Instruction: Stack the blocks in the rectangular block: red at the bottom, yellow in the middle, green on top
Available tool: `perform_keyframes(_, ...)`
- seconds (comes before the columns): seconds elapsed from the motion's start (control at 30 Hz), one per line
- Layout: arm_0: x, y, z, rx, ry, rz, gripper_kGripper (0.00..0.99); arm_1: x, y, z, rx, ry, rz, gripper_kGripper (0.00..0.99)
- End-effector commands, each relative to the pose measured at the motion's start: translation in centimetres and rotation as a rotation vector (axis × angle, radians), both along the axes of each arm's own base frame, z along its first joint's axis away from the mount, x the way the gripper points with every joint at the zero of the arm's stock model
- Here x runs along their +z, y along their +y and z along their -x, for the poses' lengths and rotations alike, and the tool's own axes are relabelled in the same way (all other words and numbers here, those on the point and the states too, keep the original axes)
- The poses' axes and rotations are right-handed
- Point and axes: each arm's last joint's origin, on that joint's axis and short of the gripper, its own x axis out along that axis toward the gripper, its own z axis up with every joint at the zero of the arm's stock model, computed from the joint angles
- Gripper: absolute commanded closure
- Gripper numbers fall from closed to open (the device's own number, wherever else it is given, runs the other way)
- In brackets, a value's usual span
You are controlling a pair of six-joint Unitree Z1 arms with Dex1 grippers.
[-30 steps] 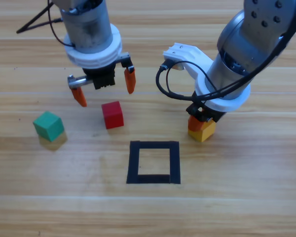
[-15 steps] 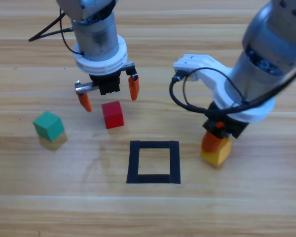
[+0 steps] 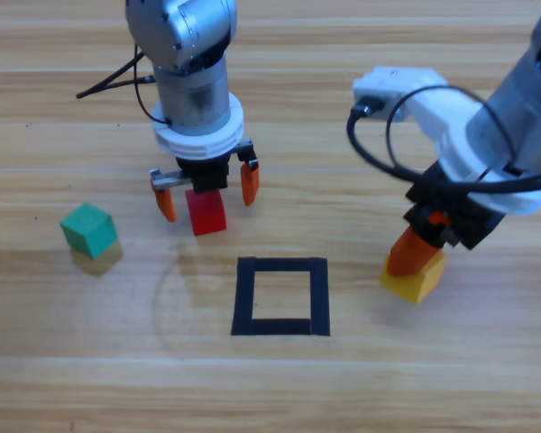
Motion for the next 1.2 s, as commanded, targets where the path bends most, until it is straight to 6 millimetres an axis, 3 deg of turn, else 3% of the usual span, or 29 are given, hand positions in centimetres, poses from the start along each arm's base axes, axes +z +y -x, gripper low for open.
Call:
perform_keyframes(0.03, -3.3, 0.3, -1.2, 0.001, 0.058, -0.028, 0.019, 1.6, -1.4, 0.5, -0.031, -0.007, -0.032, 0.990)
perform_keyframes(0.27, -4.1, 0.3, -1.5, 0.003, 0.070, -0.030, 0.074, 1.6, -1.6, 0.7, -0.051, -0.010, -0.029, 0.990)
perform_keyframes(0.5, -5.0, 0.2, -1.7, -0.005, 0.072, -0.021, 0.229, 1.7, -1.9, 1.1, -0.081, 0.012, -0.048, 0.990)
perform_keyframes(0.6, -5.2, 0.1, -1.9, -0.010, 0.067, -0.018, 0.364, 1.8, -1.9, 1.1, -0.114, 0.019, -0.052, 0.990)
perform_keyframes(0.7, -5.1, 0.5, -2.1, -0.016, 0.064, -0.019, 0.630, 1.7, -2.2, 1.0, -0.204, 0.008, -0.025, 0.990)
perform_keyframes(0.77, -5.0, 1.1, -2.2, -0.019, 0.066, -0.025, 0.757, 1.7, -2.5, 1.0, -0.277, -0.006, -0.003, 0.990)
perform_keyframes(0.87, -2.7, 1.7, -2.1, -0.040, 0.028, -0.011, 0.794, 1.8, -2.8, 1.2, -0.321, -0.009, 0.002, 0.990)
perform_keyframes(0.97, 1.8, 2.3, -1.2, -0.080, -0.045, 0.008, 0.811, 1.9, -3.2, 1.4, -0.373, -0.010, 0.009, 0.990)
perform_keyframes(1.0, 3.4, 2.6, -0.6, -0.087, -0.061, 0.004, 0.861, 1.8, -3.3, 1.5, -0.392, -0.013, 0.014, 0.990)
perform_keyframes(1.03, 5.0, 3.0, 0.3, -0.105, -0.076, 0.001, 0.923, 1.8, -3.1, 1.7, -0.404, -0.019, 0.021, 0.990)
perform_keyframes(1.1, 7.7, 3.4, 2.6, -0.164, -0.112, 0.009, 0.927, 1.5, -3.0, 2.0, -0.420, -0.017, 0.031, 0.990)
perform_keyframes(1.2, 10.3, 3.0, 5.9, -0.260, -0.151, 0.013, 0.927, 1.6, -2.8, 2.3, -0.440, -0.012, 0.025, 0.990)
